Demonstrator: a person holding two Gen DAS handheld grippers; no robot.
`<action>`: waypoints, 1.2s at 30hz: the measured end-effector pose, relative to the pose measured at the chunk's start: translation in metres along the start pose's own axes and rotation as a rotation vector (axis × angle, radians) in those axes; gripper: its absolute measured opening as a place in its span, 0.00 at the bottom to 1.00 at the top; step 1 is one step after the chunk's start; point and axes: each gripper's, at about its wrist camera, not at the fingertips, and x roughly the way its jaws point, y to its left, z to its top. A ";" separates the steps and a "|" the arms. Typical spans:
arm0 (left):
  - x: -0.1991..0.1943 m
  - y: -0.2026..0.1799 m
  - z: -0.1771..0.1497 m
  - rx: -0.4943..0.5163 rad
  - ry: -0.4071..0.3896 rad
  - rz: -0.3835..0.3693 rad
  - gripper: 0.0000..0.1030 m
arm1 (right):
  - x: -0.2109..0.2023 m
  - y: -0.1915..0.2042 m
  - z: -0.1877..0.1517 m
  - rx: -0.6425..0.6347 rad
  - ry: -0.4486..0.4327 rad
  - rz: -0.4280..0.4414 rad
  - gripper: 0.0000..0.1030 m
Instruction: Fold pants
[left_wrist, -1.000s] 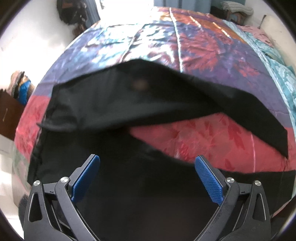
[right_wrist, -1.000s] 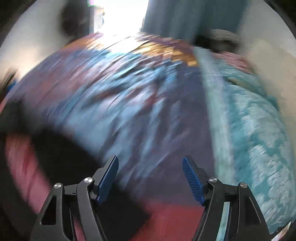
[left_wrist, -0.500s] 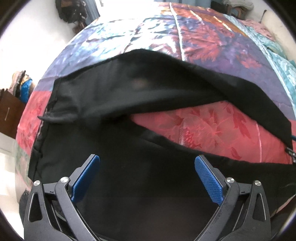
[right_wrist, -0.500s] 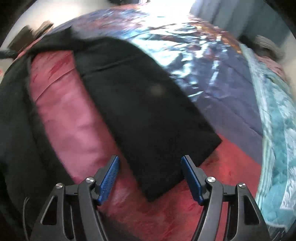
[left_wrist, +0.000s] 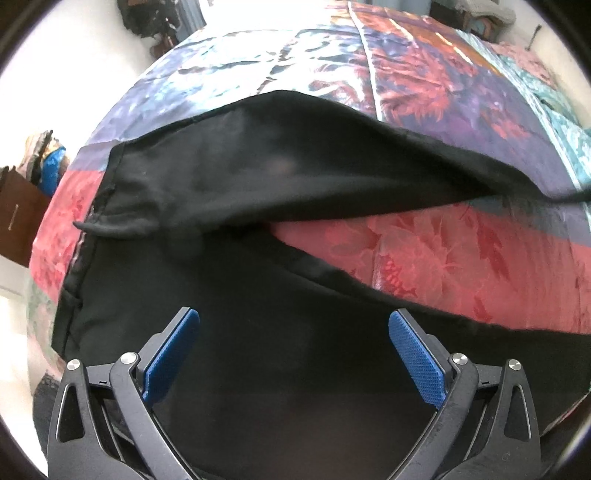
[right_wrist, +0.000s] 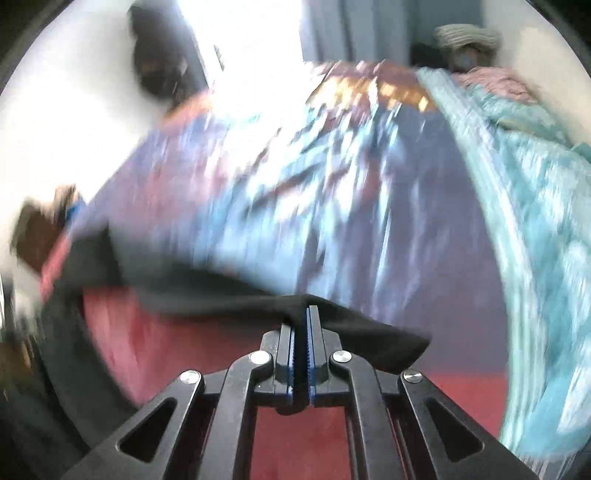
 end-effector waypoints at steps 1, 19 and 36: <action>0.000 -0.002 0.001 -0.005 -0.001 -0.007 0.99 | 0.004 -0.006 0.023 0.030 -0.019 0.003 0.06; 0.030 -0.003 -0.018 0.023 0.088 0.024 0.99 | 0.159 -0.145 -0.010 0.702 -0.064 -0.083 0.57; 0.029 0.051 0.003 -0.072 -0.017 0.092 0.99 | 0.128 -0.085 -0.020 0.390 -0.084 -0.582 0.72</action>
